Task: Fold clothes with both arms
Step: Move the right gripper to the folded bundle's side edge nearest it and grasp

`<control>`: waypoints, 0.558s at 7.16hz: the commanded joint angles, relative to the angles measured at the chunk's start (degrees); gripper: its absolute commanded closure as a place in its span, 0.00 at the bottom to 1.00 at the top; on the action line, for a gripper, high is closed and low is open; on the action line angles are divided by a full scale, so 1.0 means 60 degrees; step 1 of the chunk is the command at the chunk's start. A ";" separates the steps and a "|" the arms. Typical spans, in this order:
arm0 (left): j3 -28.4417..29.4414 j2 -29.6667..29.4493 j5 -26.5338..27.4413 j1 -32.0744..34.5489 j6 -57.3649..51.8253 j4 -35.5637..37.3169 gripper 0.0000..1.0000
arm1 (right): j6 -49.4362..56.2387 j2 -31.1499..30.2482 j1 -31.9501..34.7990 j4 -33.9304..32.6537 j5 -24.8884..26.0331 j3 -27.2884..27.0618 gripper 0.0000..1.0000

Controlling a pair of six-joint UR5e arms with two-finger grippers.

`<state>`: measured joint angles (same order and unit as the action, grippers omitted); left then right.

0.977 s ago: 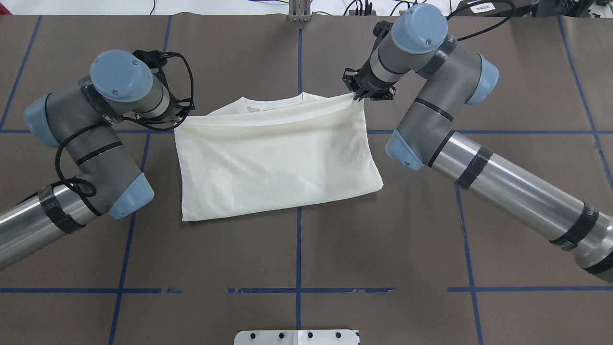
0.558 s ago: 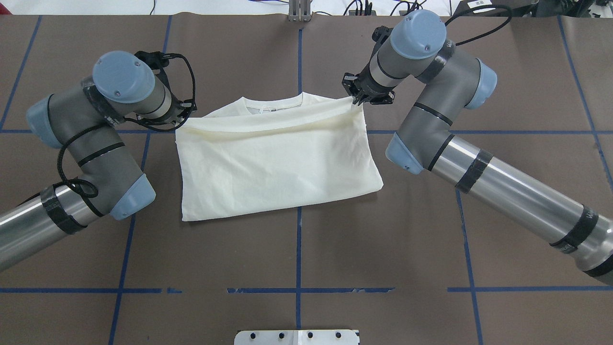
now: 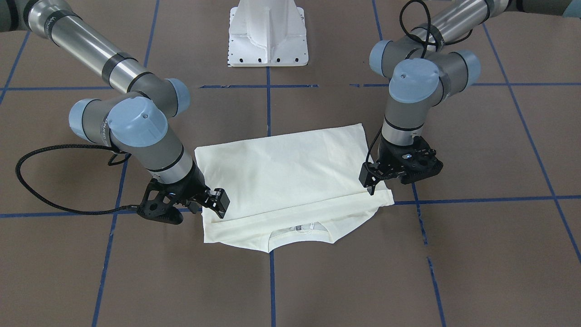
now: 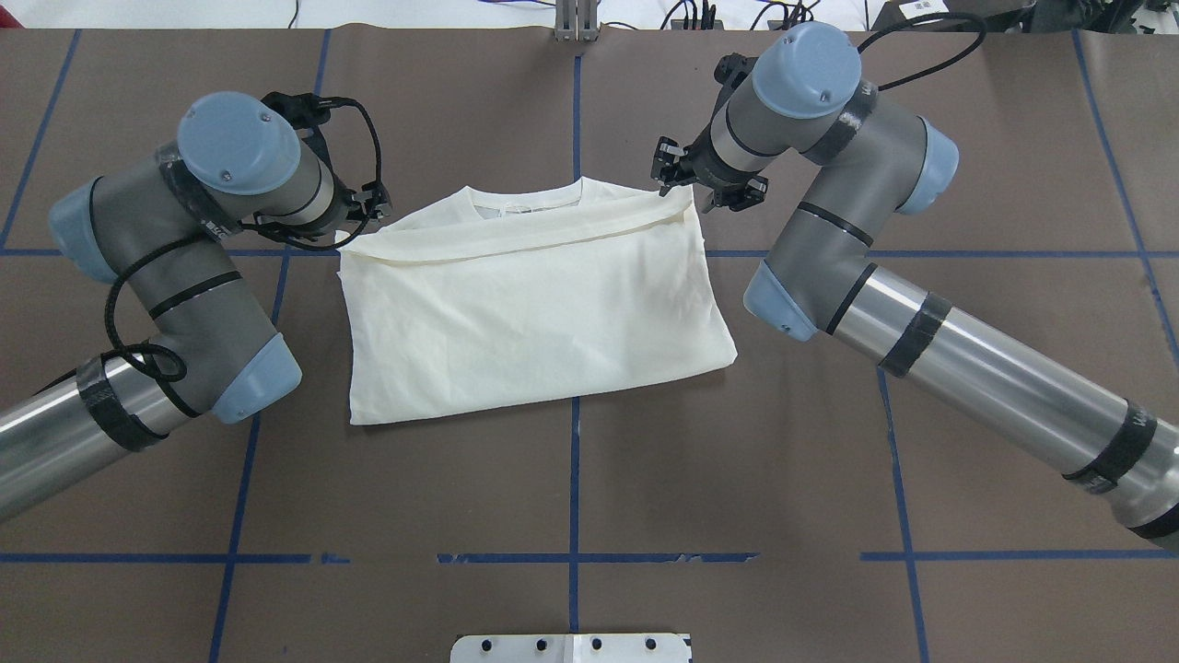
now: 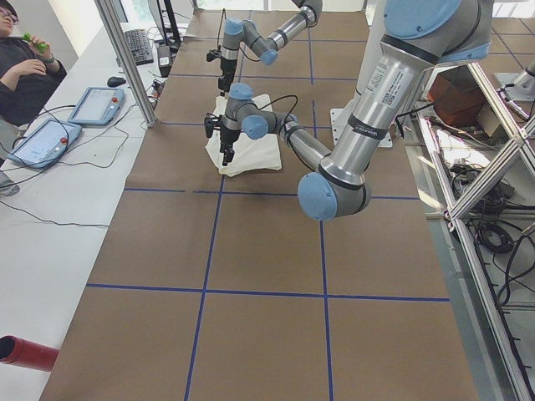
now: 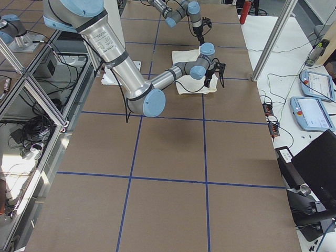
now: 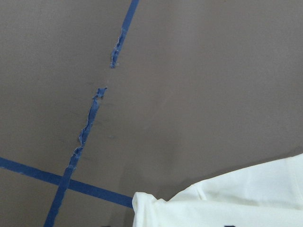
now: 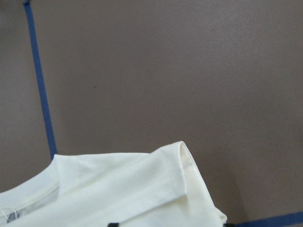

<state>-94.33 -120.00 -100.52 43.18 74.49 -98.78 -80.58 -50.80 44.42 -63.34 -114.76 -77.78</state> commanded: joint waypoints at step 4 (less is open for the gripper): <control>-0.1196 0.0108 0.0010 -0.0092 0.0138 0.0614 0.00 | -0.0105 -0.3586 -0.1850 -0.0108 0.0713 -0.3805 0.01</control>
<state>-100.72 -119.47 -100.49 42.78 75.17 -95.16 -81.19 -68.60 35.45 -63.96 -111.24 -97.09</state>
